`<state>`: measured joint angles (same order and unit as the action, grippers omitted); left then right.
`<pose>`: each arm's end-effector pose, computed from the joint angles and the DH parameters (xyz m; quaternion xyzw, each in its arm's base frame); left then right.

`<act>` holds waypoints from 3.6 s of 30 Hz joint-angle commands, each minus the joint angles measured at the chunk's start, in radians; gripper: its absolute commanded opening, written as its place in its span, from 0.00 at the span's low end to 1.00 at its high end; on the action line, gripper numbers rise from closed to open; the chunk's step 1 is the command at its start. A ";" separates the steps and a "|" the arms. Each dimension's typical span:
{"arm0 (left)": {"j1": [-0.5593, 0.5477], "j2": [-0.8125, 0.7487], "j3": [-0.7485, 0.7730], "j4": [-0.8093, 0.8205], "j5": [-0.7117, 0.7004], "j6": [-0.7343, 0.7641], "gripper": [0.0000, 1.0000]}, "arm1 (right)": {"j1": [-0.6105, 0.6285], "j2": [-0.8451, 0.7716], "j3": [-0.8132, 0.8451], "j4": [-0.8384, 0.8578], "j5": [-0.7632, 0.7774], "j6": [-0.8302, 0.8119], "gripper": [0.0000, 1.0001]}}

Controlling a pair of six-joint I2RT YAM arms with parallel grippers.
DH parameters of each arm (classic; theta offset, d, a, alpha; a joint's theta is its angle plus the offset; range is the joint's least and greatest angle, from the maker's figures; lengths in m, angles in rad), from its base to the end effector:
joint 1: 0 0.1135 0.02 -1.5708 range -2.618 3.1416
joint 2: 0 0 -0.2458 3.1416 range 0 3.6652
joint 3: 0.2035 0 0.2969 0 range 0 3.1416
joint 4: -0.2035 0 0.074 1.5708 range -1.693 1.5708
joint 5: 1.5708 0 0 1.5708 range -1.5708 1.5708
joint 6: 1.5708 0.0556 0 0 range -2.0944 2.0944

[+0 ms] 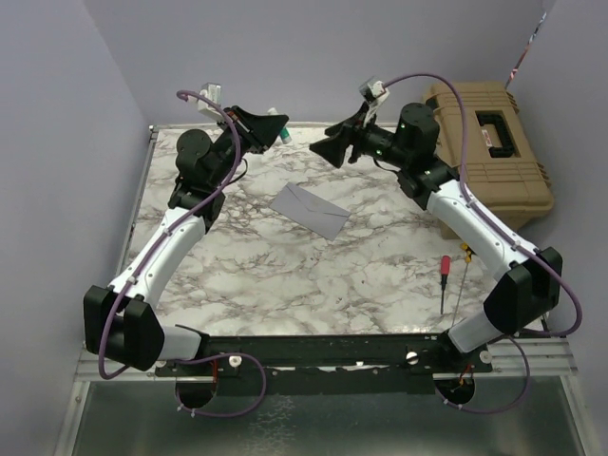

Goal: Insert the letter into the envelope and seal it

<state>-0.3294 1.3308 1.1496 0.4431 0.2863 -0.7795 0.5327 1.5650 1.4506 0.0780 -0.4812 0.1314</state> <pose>0.3558 -0.1382 0.3918 -0.0241 0.6126 -0.4873 0.6219 0.3638 0.2444 0.3812 -0.3014 0.6521 0.3819 0.5814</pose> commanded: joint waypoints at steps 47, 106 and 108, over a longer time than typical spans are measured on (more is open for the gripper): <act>0.015 -0.028 -0.045 0.398 0.307 -0.200 0.00 | -0.031 0.210 0.100 0.773 -0.646 0.944 0.48; 0.021 -0.062 0.002 0.195 0.360 -0.040 0.00 | 0.105 -0.050 0.003 0.132 -0.235 0.210 0.62; 0.021 -0.066 -0.004 0.199 0.364 -0.046 0.00 | 0.105 -0.041 0.010 0.149 -0.233 0.233 0.57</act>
<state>-0.3099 1.2774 1.1385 0.6052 0.6018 -0.8112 0.6395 1.4986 1.4498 0.1684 -0.6514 0.3035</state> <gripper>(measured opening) 0.209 0.607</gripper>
